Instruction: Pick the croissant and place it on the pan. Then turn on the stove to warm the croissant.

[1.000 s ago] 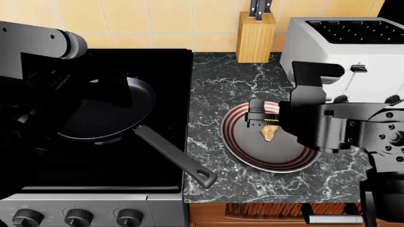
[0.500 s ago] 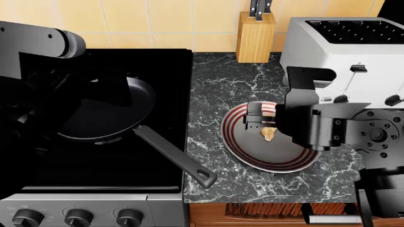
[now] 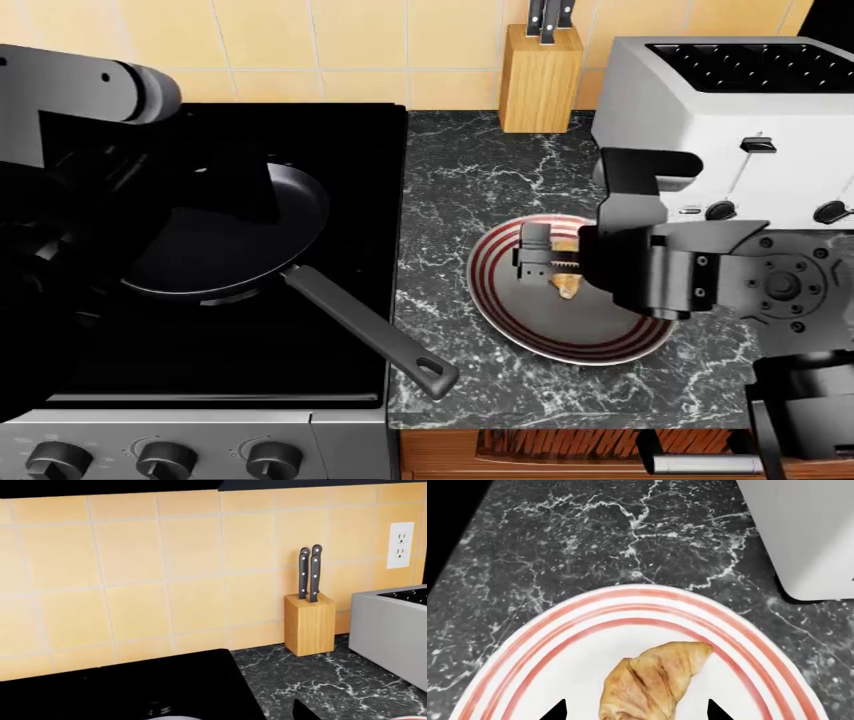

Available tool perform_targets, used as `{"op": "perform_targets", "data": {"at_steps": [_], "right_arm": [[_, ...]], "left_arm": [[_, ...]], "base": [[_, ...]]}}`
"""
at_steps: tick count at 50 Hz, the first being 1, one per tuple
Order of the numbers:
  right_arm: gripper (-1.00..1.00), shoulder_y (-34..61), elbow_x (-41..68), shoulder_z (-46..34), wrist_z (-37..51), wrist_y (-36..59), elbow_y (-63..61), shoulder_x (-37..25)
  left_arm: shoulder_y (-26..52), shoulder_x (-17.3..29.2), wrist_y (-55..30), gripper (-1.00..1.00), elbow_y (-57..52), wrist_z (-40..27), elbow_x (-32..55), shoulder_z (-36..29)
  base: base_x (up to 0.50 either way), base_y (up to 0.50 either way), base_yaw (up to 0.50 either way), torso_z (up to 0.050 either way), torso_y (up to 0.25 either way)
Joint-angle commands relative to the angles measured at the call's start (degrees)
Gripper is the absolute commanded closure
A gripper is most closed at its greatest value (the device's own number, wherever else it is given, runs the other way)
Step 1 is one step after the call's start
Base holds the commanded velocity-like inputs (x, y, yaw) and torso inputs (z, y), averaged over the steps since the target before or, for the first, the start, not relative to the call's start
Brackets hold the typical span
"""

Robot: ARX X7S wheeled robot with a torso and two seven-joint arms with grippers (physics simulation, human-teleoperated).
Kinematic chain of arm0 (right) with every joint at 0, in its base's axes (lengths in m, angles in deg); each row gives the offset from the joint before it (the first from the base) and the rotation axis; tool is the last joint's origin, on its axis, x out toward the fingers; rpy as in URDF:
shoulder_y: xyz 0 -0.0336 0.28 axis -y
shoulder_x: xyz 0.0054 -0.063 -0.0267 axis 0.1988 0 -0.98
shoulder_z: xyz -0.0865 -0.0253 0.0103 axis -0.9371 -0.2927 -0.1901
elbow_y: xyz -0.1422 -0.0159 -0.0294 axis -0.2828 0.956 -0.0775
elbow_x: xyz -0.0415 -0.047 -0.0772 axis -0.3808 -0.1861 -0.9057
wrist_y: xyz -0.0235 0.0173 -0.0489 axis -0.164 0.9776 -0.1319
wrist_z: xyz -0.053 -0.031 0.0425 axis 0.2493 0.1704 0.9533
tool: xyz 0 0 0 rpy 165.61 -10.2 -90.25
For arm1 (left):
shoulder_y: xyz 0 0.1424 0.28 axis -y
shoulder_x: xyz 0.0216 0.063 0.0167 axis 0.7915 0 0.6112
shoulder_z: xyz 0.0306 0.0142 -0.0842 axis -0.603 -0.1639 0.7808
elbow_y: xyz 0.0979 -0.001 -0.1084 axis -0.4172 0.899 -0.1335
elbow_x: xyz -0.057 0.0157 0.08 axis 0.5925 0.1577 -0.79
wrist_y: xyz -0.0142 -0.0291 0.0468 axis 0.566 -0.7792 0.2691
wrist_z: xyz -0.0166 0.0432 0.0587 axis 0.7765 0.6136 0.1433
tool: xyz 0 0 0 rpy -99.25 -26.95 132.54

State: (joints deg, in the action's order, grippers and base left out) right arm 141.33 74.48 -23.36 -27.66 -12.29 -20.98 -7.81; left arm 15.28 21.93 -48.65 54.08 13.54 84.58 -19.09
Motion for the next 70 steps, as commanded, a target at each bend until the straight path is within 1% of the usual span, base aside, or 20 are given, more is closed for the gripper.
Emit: {"op": "perform_targets", "data": {"at_steps": [1, 10, 70], "right_arm": [[-1.00, 0.4, -1.3, -1.2, -1.6, -0.7, 1.4, 0.2], [-1.00, 1.3, -2.8, -2.5, -3.6, -1.4, 3.6, 0.8], [-1.00, 1.9, -5.9, -6.4, -7.7, -3.6, 7.9, 1.5]], "left_arm": [[0.2, 0.8, 0.5, -1.00, -0.3, 0.2, -0.7, -1.1], [0.0, 1.4, 1.7, -1.00, -0.6, 1.5, -1.7, -2.0], [0.0, 2.3, 3.0, -1.00, 0.2, -1.1, 0.7, -2.8]], "base": [[0.00, 0.00, 0.00, 0.000, 0.000], [0.00, 0.00, 0.00, 0.000, 0.000], [0.00, 0.00, 0.00, 0.000, 0.000]]}}
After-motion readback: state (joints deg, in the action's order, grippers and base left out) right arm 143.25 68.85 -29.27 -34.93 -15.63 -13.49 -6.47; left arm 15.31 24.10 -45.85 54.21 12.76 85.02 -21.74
